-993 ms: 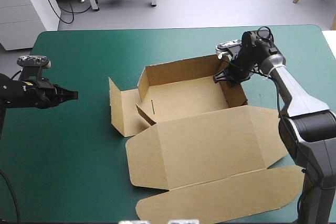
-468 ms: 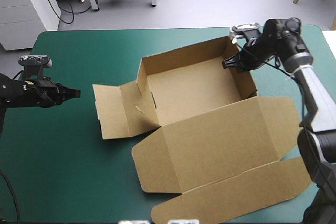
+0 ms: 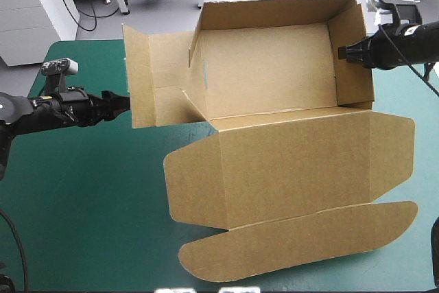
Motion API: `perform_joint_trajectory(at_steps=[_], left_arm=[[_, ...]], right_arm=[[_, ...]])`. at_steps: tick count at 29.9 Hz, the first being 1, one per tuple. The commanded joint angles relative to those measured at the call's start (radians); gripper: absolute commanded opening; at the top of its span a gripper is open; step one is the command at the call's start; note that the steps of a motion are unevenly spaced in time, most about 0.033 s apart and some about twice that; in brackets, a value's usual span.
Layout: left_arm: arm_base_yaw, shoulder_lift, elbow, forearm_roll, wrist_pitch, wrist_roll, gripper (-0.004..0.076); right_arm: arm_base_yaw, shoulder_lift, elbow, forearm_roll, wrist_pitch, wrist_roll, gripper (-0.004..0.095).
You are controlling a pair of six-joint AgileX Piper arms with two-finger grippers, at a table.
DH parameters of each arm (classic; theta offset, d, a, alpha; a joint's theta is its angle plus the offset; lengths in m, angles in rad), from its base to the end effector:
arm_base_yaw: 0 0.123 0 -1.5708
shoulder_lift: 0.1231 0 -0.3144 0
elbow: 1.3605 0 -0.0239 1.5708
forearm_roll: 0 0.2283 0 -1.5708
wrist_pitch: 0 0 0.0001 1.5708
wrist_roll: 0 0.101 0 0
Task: Fold the box
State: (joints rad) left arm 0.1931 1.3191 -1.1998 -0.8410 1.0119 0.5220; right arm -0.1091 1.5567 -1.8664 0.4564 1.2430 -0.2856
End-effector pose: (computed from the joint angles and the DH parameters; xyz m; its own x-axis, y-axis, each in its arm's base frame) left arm 0.2480 -0.0166 0.3925 -0.7403 -0.1551 -0.6541 0.2512 0.8388 -0.4831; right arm 0.3014 0.0094 0.4792 -0.6913 -0.0417 -0.7214 -0.2776 0.9371 0.2118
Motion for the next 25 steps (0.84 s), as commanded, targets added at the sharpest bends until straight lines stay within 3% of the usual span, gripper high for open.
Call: perform_joint_trajectory(at_steps=[1, 6, 10, 15, 25], left_arm=[[0.001, -0.008, -0.029, -0.224, 0.05, 0.035, 0.0535], [0.001, -0.008, -0.029, -0.333, 0.14, 0.097, 0.0535], [0.001, -0.008, -0.029, -0.435, 0.199, 0.114, 0.0535], [0.001, -0.008, -0.029, -0.486, 0.28, 0.139, 0.0535], [-0.017, -0.012, -0.029, -0.491, 0.284, 0.141, 0.0535]], right_arm=[[-0.006, -0.066, -0.026, 0.104, -0.038, -0.007, -0.0019], [-0.004, -0.066, 0.02, 0.164, -0.038, -0.026, -0.0019], [0.024, -0.064, 0.106, 0.121, -0.043, -0.04, -0.0018], [0.08, -0.062, 0.214, 0.132, -0.171, -0.034, -0.0018], [0.207, 0.021, 0.26, 0.124, -0.332, 0.033, -0.0017]])
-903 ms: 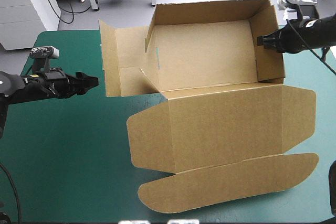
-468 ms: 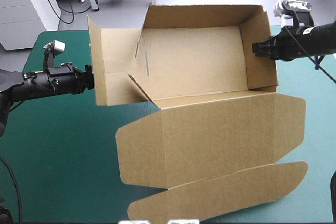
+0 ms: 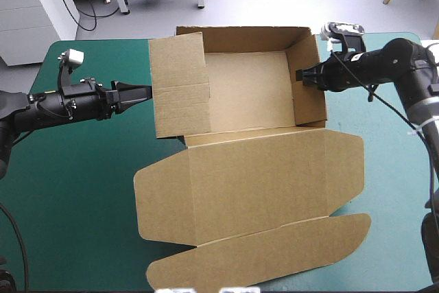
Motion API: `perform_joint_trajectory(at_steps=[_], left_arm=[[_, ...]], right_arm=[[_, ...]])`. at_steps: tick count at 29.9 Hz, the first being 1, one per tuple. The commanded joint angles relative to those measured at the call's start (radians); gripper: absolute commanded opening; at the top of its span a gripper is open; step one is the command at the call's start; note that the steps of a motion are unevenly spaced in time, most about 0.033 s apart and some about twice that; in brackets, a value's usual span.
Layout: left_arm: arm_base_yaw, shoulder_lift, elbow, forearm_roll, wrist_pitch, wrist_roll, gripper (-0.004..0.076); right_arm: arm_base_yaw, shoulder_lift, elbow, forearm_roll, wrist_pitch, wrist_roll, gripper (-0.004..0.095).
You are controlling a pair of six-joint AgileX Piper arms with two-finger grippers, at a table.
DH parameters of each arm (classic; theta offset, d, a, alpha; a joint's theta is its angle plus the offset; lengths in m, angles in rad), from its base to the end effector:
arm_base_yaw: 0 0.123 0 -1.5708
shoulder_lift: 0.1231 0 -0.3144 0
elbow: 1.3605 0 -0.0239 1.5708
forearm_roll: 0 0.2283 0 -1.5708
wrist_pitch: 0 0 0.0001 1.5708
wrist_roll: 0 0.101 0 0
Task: Fold the box
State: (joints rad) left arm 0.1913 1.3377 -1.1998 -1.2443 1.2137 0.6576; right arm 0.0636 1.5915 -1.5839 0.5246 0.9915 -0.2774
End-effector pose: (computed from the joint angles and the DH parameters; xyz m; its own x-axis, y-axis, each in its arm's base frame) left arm 0.2412 -0.0446 0.4157 -0.7477 -0.2121 -0.6292 0.4409 0.5501 -0.7093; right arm 0.3282 0.0634 0.4076 -0.7553 -0.0214 -0.6550 -0.3136 0.8894 0.3326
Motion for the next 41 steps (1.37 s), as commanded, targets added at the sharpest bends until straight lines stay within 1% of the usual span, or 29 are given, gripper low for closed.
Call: perform_joint_trajectory(at_steps=[1, 8, 15, 18, 20, 24, 26, 31, 34, 37, 39, 41], left_arm=[[-0.018, -0.033, -0.029, -0.087, 0.082, 0.005, 0.0534], [-0.02, -0.038, -0.029, -0.036, 0.082, 0.005, 0.0532], [-0.027, -0.037, -0.027, 0.206, 0.081, -0.056, 0.0526], [-0.053, -0.037, -0.027, 0.249, 0.067, -0.079, 0.0524], [-0.085, -0.037, -0.027, 0.307, 0.041, -0.112, 0.0516], [-0.163, -0.037, -0.027, 0.493, -0.023, -0.225, 0.0499], [-0.205, -0.037, -0.027, 0.597, -0.07, -0.308, 0.0488], [-0.284, -0.037, -0.027, 0.831, -0.191, -0.545, 0.0482], [-0.314, -0.03, -0.027, 0.949, -0.228, -0.667, 0.0482], [-0.319, -0.017, -0.027, 0.992, -0.24, -0.732, 0.0476], [-0.319, -0.012, -0.027, 0.99, -0.245, -0.749, 0.0435], [-0.319, -0.006, -0.027, 0.995, -0.248, -0.77, 0.034]], right_arm=[[0.049, 0.001, -0.023, 0.053, -0.093, 0.035, -0.0017], [0.113, 0.076, -0.023, 0.067, -0.157, 0.065, -0.0018], [0.178, 0.11, -0.023, 0.086, -0.214, 0.069, -0.0017], [0.221, 0.121, -0.023, 0.074, -0.247, 0.069, -0.0017], [0.255, 0.13, -0.021, 0.036, -0.269, 0.097, -0.0015], [0.311, 0.154, -0.021, -0.045, -0.282, 0.151, -0.0015], [0.333, 0.164, -0.021, -0.066, -0.282, 0.161, -0.0015], [0.374, 0.172, -0.021, -0.075, -0.296, 0.179, -0.0015], [0.394, 0.172, -0.021, -0.075, -0.297, 0.183, -0.0015], [0.41, 0.172, -0.021, -0.075, -0.295, 0.186, -0.0015], [0.418, 0.172, -0.021, -0.072, -0.29, 0.186, -0.0015], [0.418, 0.172, -0.021, -0.072, -0.285, 0.194, -0.0015]])
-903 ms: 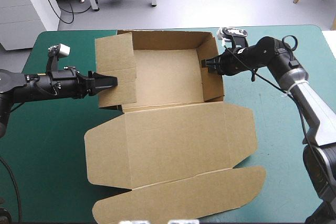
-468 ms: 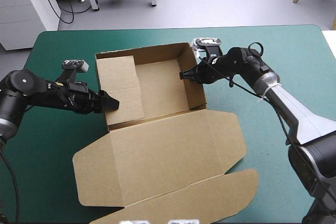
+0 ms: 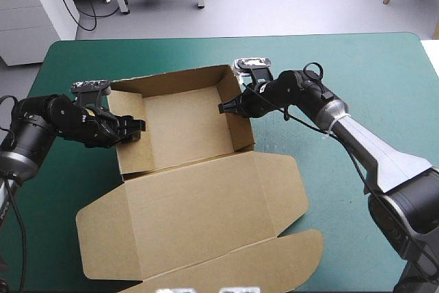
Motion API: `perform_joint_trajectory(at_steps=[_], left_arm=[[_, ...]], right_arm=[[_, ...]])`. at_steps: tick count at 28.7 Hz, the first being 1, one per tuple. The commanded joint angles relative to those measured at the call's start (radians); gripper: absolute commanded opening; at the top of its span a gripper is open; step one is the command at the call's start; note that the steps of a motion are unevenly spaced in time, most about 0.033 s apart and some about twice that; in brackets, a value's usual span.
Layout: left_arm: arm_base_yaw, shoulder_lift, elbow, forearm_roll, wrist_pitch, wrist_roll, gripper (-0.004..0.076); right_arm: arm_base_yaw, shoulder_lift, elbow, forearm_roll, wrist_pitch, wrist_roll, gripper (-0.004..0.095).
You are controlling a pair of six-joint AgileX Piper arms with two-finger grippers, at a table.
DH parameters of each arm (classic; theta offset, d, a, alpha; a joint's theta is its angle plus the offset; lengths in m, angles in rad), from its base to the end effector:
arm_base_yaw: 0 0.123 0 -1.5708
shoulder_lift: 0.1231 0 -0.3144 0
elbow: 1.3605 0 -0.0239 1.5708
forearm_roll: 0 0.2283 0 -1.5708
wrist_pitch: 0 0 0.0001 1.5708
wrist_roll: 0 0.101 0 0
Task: Fold the box
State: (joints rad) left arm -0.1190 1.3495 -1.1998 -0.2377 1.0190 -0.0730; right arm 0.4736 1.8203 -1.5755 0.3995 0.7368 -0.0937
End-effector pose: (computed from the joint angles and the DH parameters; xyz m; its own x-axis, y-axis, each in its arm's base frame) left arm 0.2419 -0.0493 0.3587 -0.8951 -0.0883 -0.4369 0.0356 0.9629 -0.2676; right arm 0.3507 0.2094 0.3301 -0.7794 -0.1740 -0.6018 -0.4407 0.8351 0.3293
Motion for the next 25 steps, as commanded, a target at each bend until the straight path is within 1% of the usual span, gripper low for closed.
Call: perform_joint_trajectory(at_steps=[1, 3, 4, 5, 11, 15, 20, 22, 23, 25], left_arm=[[-0.009, -0.016, -0.027, -0.011, -0.054, -0.044, 0.0274], [-0.009, -0.012, -0.027, -0.011, -0.054, -0.044, 0.0128], [-0.012, -0.012, -0.027, -0.011, -0.059, -0.044, 0.0032], [-0.017, -0.012, -0.027, -0.004, -0.064, -0.042, -0.0006], [-0.093, -0.003, -0.037, 0.092, -0.111, -0.111, -0.001], [-0.162, 0.05, -0.102, 0.159, -0.09, -0.163, -0.001], [-0.222, 0.153, -0.238, 0.161, -0.038, -0.163, -0.001], [-0.244, 0.201, -0.288, 0.161, -0.021, -0.163, -0.001], [-0.263, 0.25, -0.336, 0.161, 0.003, -0.163, -0.001], [-0.277, 0.293, -0.371, 0.157, 0.029, -0.163, -0.001]], right_arm=[[0.008, -0.057, -0.03, 0.053, -0.027, 0.01, -0.0015], [0.008, -0.057, -0.03, 0.053, -0.02, 0.01, -0.0015], [0.008, -0.057, -0.03, 0.05, -0.017, 0.01, -0.0015], [0.008, -0.057, -0.03, 0.049, -0.012, 0.01, -0.0015], [0.008, -0.065, -0.03, -0.007, 0.027, 0.036, -0.0015], [0.008, -0.099, -0.03, -0.102, 0.075, 0.094, -0.0016], [0.008, -0.158, -0.03, -0.248, 0.162, 0.182, -0.0019], [0.008, -0.172, -0.03, -0.319, 0.228, 0.219, -0.0019], [0.008, -0.174, -0.03, -0.399, 0.315, 0.239, -0.0019], [0.008, -0.161, -0.029, -0.481, 0.406, 0.274, -0.0019]])
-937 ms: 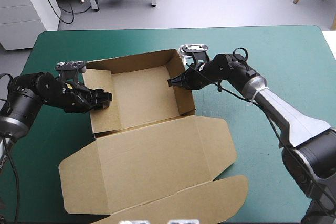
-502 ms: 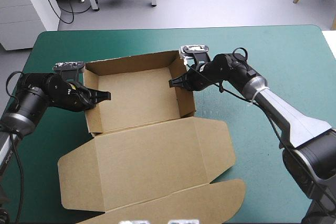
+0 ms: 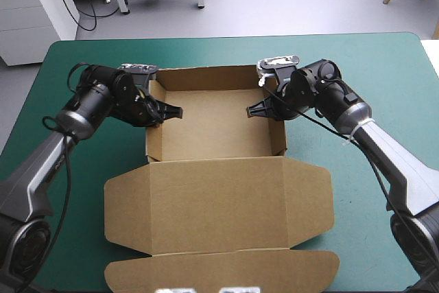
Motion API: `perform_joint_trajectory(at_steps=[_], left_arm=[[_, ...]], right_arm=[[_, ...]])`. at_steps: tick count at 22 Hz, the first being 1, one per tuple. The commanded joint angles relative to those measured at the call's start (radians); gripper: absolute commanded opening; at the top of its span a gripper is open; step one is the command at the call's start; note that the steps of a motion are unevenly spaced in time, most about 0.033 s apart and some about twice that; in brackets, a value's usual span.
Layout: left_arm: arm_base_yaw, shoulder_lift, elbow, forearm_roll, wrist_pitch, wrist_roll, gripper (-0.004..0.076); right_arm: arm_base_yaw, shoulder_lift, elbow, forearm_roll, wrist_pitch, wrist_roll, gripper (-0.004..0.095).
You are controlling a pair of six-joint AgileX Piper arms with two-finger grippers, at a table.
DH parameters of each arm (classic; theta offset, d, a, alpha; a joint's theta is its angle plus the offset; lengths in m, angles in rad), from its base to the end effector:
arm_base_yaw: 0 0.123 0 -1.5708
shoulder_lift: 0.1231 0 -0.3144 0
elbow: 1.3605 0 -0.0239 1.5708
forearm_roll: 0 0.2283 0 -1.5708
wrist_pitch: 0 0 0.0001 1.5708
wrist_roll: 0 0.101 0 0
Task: Fold the box
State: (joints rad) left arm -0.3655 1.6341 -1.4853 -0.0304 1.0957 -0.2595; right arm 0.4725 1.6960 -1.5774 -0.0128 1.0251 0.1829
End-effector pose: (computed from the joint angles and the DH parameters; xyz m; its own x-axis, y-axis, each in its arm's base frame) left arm 0.3054 -0.1198 0.3493 -0.9226 0.0641 -0.3804 0.1229 0.9836 -0.1324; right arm 0.3173 0.1609 0.3565 -0.8422 -0.2335 -0.4860 -0.3074 0.9485 0.0769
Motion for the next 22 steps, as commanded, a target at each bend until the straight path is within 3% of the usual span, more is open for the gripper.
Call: perform_joint_trajectory(at_steps=[1, 10, 13, 15, 17, 18, 19, 21, 22], left_arm=[[-0.041, 0.03, -0.099, -0.051, -0.03, 0.024, -0.001], [-0.109, 0.154, -0.101, -0.056, 0.029, 0.039, -0.001], [-0.109, 0.175, -0.101, -0.095, 0.048, 0.066, -0.0008], [-0.118, 0.177, -0.101, -0.096, 0.05, 0.084, 0.0036], [-0.123, 0.177, -0.103, -0.096, 0.044, 0.084, 0.0203], [-0.123, 0.177, -0.103, -0.096, 0.044, 0.084, 0.03], [-0.128, 0.177, -0.103, -0.092, 0.039, 0.09, 0.0421], [-0.128, 0.177, -0.103, -0.092, 0.023, 0.142, 0.0593], [-0.128, 0.177, -0.105, -0.092, 0.023, 0.142, 0.0625]], right_arm=[[0.009, -0.029, -0.025, -0.091, 0.146, 0.011, -0.0019], [0.009, 0.073, 0.024, -0.073, 0.179, 0.036, -0.0017], [0.009, 0.073, 0.02, -0.075, 0.179, -0.025, -0.0014], [0.013, 0.073, 0.02, -0.096, 0.179, -0.044, 0.0075], [0.013, 0.073, 0.02, -0.153, 0.179, 0.077, 0.0436], [0.011, 0.073, 0.02, -0.162, 0.179, 0.077, 0.054], [0.011, 0.073, 0.02, -0.165, 0.179, 0.078, 0.0603], [0.011, 0.073, 0.02, -0.161, 0.179, 0.078, 0.0603], [0.011, 0.073, 0.018, -0.166, 0.179, 0.078, 0.0599]])
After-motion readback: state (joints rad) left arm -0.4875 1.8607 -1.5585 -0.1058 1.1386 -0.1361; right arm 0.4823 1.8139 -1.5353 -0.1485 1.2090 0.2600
